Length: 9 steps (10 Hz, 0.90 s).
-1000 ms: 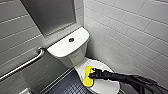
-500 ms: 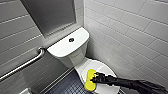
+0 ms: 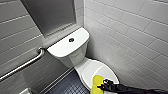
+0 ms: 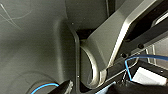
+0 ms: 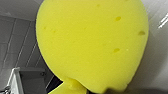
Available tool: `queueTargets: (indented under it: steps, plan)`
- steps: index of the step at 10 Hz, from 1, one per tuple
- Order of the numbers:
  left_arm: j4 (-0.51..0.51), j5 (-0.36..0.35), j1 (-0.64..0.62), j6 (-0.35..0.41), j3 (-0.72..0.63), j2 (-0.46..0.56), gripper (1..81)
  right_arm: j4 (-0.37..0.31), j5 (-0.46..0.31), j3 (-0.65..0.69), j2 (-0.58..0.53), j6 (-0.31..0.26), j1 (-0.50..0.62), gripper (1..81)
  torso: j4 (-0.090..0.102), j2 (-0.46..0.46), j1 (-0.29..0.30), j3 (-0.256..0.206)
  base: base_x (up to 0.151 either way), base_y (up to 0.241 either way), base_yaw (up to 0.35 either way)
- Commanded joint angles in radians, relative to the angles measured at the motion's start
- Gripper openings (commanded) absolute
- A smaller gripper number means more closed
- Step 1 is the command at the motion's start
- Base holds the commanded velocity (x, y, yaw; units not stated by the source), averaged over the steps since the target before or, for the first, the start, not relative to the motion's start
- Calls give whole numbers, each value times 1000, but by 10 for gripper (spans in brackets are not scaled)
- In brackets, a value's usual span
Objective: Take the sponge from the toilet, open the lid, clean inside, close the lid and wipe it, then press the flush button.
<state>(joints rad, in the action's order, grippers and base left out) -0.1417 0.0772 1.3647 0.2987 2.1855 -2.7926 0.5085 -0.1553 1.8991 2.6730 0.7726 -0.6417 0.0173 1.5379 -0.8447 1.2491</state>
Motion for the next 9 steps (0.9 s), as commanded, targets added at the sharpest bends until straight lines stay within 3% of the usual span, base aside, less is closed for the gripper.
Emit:
queueTargets:
  steps: [1, 6, 9]
  plan:
    - [-6, 92, 8, 6, -23, 7, 811, 16, -192, -78, -167, 36, -25, 10, 0, 0, 0, 0, 0, 0, 0]
    - [-4, 92, 8, 10, -23, 7, 811, 10, -80, -168, -412, 100, -128, 10, 0, 0, 0, 0, 0, 0, 0]
    - [-1, 92, 8, 8, -16, 10, 811, 2, 80, -103, -555, 157, -279, 10, 0, 0, 0, 0, 0, 0, 0]
